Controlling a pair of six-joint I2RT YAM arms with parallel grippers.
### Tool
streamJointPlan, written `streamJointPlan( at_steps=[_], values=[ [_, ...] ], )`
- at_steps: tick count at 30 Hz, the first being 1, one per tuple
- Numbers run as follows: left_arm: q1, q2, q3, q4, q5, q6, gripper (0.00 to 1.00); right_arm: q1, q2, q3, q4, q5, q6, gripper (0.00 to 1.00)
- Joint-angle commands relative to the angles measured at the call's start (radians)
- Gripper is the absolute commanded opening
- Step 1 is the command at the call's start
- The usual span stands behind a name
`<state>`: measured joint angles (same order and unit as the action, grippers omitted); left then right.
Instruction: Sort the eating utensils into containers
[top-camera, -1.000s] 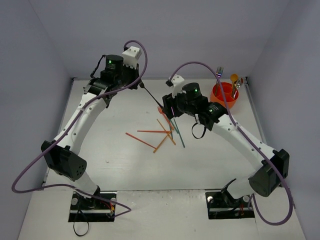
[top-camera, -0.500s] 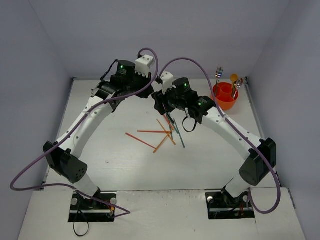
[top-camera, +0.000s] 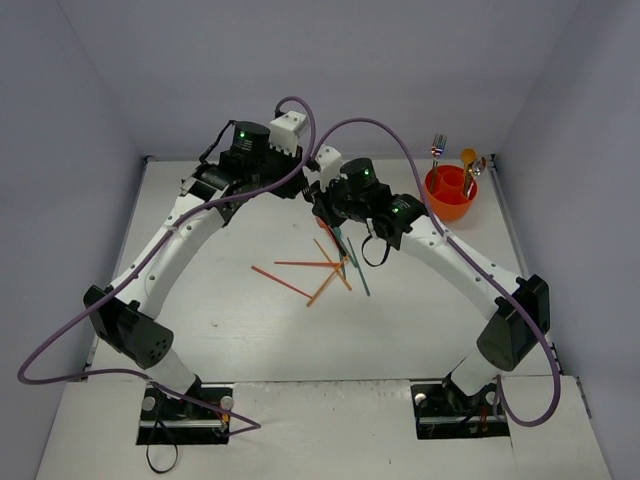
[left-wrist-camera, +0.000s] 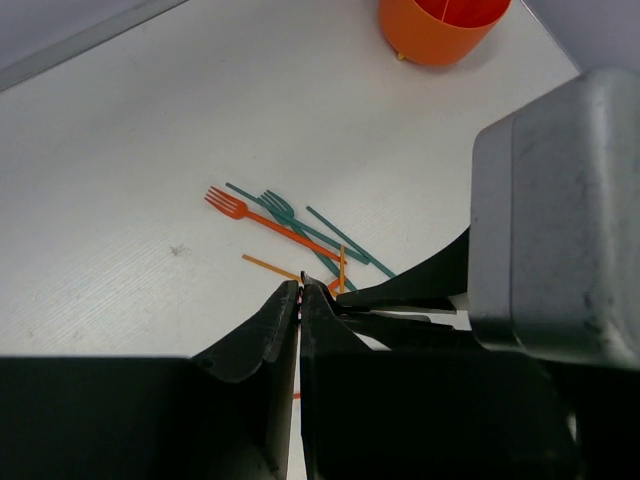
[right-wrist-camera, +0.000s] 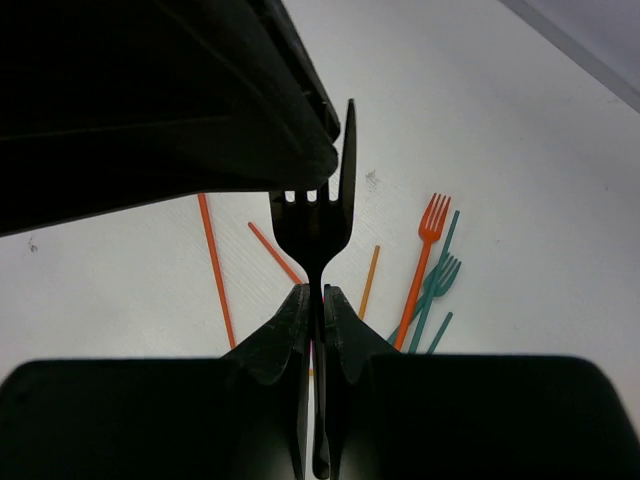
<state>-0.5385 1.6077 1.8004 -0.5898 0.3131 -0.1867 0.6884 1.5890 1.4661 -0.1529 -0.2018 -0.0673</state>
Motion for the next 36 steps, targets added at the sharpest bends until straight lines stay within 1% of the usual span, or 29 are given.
streamJointPlan(
  at_steps=[1,3,5,6,7,8,10,11,15,18,20,23,24,25,27,30,32,36],
  values=[
    [-0.012,-0.042,0.010,0.015,-0.008,-0.024,0.00,0.008,-0.042,0.002,0.072,0.056,-0.001,0.00],
    [-0.012,-0.046,0.001,0.012,-0.038,-0.030,0.00,0.007,-0.051,-0.015,0.072,0.067,0.001,0.00],
    [-0.012,-0.056,-0.007,0.013,-0.085,-0.033,0.02,0.005,-0.060,-0.030,0.072,0.082,0.003,0.00],
    [-0.010,-0.063,-0.009,0.012,-0.109,-0.032,0.10,0.002,-0.065,-0.037,0.072,0.086,0.004,0.00],
    [-0.009,-0.069,-0.010,0.012,-0.132,-0.032,0.22,-0.001,-0.070,-0.042,0.072,0.089,0.004,0.00],
    [-0.007,-0.074,-0.011,0.012,-0.153,-0.033,0.37,-0.006,-0.074,-0.046,0.072,0.090,0.005,0.00],
    [0.001,-0.090,-0.012,0.013,-0.198,-0.041,0.52,-0.024,-0.081,-0.058,0.072,0.092,0.007,0.00],
    [0.008,-0.102,-0.014,0.013,-0.228,-0.048,0.58,-0.034,-0.085,-0.062,0.072,0.090,0.007,0.00],
    [0.048,-0.161,-0.050,0.020,-0.322,-0.074,0.70,-0.107,-0.098,-0.070,0.072,0.073,0.007,0.00],
    [0.099,-0.260,-0.127,0.053,-0.378,-0.100,0.73,-0.197,-0.102,-0.060,0.073,0.094,-0.017,0.00],
    [0.129,-0.311,-0.216,0.071,-0.400,-0.102,0.73,-0.246,-0.098,-0.034,0.075,0.105,-0.037,0.00],
    [0.151,-0.436,-0.338,0.091,-0.436,-0.091,0.75,-0.367,-0.068,0.015,0.100,0.089,-0.027,0.00],
    [0.156,-0.467,-0.392,0.092,-0.446,-0.089,0.76,-0.387,-0.051,0.034,0.114,0.083,-0.019,0.00],
    [0.159,-0.505,-0.471,0.094,-0.470,-0.085,0.77,-0.435,-0.029,0.057,0.134,0.078,-0.007,0.00],
    [0.163,-0.589,-0.561,0.092,-0.507,-0.082,0.80,-0.499,0.014,0.089,0.196,0.085,0.008,0.00],
    [0.165,-0.707,-0.707,0.064,-0.546,-0.106,0.85,-0.556,0.084,0.125,0.281,0.126,0.044,0.00],
    [0.168,-0.778,-0.793,0.045,-0.568,-0.117,0.86,-0.587,0.125,0.161,0.334,0.153,0.062,0.00],
    [0.169,-0.865,-0.899,0.027,-0.606,-0.131,0.87,-0.627,0.220,0.205,0.413,0.208,0.091,0.00]
  ],
)
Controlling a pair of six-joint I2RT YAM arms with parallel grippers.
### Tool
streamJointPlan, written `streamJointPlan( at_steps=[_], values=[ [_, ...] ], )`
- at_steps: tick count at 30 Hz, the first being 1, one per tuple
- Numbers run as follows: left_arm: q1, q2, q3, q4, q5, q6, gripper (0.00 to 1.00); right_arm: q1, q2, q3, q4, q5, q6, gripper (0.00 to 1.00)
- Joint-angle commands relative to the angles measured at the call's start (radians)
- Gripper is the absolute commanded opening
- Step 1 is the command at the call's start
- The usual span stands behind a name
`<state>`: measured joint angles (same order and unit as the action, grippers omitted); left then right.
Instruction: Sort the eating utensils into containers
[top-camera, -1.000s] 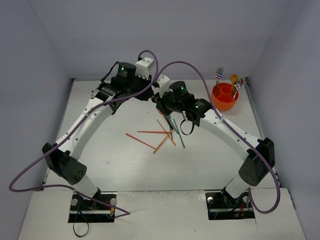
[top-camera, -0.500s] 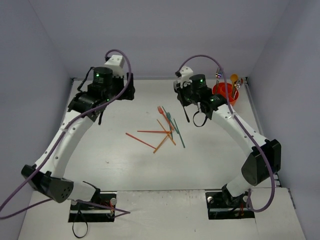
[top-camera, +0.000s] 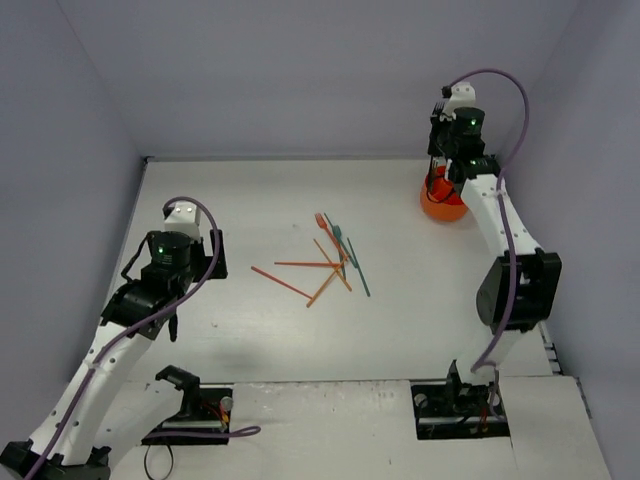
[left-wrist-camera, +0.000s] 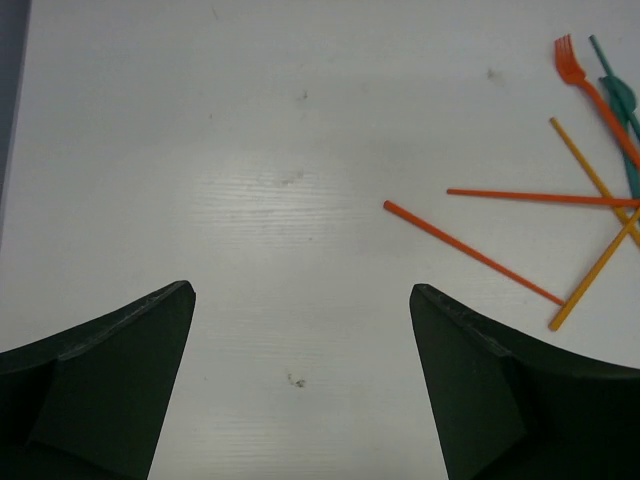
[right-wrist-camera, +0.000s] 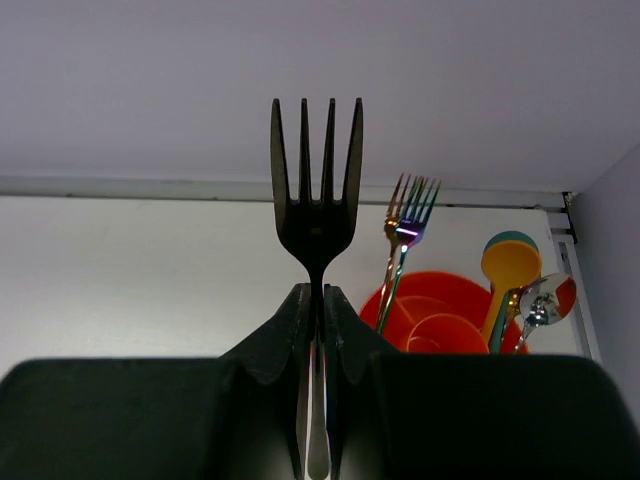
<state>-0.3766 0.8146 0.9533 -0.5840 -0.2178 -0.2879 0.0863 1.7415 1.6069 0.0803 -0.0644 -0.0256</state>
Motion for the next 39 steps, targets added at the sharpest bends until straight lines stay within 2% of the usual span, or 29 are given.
streamJointPlan(
  at_steps=[1,10,19,29,36,39],
  values=[
    [0.007,-0.094,-0.075,0.019,-0.092,-0.030,0.87,-0.030,0.088,0.073,0.215,0.096,0.054,0.00],
    [0.007,-0.106,-0.116,0.030,-0.164,-0.027,0.87,-0.062,0.218,0.076,0.420,0.164,0.085,0.00],
    [0.007,-0.088,-0.120,0.039,-0.161,-0.021,0.87,-0.080,0.263,0.084,0.434,0.174,0.079,0.00],
    [0.007,-0.072,-0.120,0.044,-0.149,-0.014,0.87,-0.082,0.269,-0.032,0.443,0.196,0.091,0.00],
    [0.007,-0.071,-0.120,0.045,-0.141,-0.013,0.87,-0.082,0.280,-0.074,0.447,0.196,0.116,0.05],
    [0.007,-0.072,-0.120,0.046,-0.140,-0.011,0.87,-0.082,0.280,-0.089,0.447,0.198,0.118,0.12]
  ],
)
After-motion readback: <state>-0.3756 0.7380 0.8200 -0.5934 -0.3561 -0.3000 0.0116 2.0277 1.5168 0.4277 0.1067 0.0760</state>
